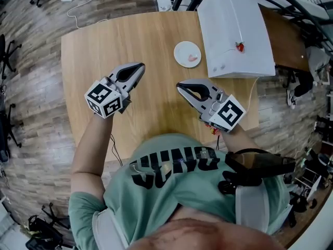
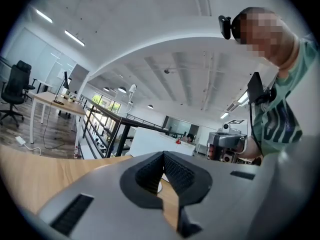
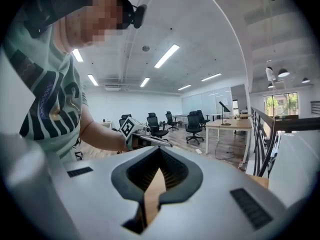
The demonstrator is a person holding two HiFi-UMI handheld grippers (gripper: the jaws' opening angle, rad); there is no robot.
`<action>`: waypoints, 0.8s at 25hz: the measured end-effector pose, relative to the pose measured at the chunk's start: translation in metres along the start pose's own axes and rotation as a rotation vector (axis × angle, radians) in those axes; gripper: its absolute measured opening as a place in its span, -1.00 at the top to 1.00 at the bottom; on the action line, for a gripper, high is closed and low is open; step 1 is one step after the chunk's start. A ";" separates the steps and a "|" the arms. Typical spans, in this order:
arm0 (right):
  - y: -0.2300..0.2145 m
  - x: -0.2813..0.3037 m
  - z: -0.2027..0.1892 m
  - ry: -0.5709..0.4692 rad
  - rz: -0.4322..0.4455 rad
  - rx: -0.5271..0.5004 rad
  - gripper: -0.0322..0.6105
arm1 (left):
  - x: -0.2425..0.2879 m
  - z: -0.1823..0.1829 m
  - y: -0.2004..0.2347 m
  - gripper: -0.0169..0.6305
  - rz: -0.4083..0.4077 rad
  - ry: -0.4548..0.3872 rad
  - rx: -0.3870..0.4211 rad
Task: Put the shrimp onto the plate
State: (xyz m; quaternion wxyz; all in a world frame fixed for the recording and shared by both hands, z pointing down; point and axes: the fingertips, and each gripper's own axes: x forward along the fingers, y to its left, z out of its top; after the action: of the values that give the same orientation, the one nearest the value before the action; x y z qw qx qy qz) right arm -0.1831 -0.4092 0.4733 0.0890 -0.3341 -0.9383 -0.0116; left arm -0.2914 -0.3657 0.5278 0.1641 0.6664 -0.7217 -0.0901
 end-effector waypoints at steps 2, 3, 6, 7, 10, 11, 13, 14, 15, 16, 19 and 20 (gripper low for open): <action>0.010 0.001 0.006 0.010 -0.011 0.007 0.88 | -0.023 0.008 -0.007 0.93 0.003 -0.019 0.019; 0.015 0.002 0.011 0.011 -0.020 0.015 0.88 | -0.036 0.011 -0.011 0.93 0.004 -0.027 0.028; 0.036 0.011 0.025 0.008 -0.047 0.041 0.88 | -0.079 0.018 -0.017 0.93 0.004 -0.046 0.035; 0.044 0.018 0.029 0.007 -0.056 0.049 0.88 | -0.094 0.019 -0.016 0.93 0.001 -0.051 0.036; 0.060 0.046 0.041 0.006 -0.074 0.062 0.88 | -0.140 0.025 -0.005 0.93 0.008 -0.068 0.044; 0.064 0.054 0.046 0.006 -0.071 0.061 0.88 | -0.154 0.027 -0.003 0.93 0.020 -0.074 0.046; 0.073 0.059 0.055 0.001 -0.071 0.052 0.88 | -0.174 0.029 -0.009 0.93 0.038 -0.080 0.053; 0.077 0.056 0.059 -0.004 -0.082 0.047 0.88 | -0.180 0.029 -0.014 0.93 0.034 -0.078 0.056; 0.081 0.050 0.062 -0.009 -0.097 0.044 0.88 | -0.184 0.027 -0.020 0.93 0.027 -0.072 0.056; 0.085 0.044 0.064 -0.013 -0.110 0.042 0.88 | -0.187 0.025 -0.027 0.93 0.020 -0.064 0.055; 0.092 0.025 0.066 -0.015 -0.141 0.050 0.88 | -0.196 0.011 -0.046 0.93 0.012 -0.036 0.041; 0.094 0.018 0.066 -0.016 -0.152 0.054 0.88 | -0.197 0.007 -0.053 0.93 0.007 -0.031 0.030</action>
State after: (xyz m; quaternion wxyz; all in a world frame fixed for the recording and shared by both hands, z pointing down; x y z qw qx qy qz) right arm -0.1481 -0.3196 0.4075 0.0892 -0.2596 -0.9615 0.0098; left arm -0.2334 -0.1756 0.4797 0.1431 0.6646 -0.7279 -0.0889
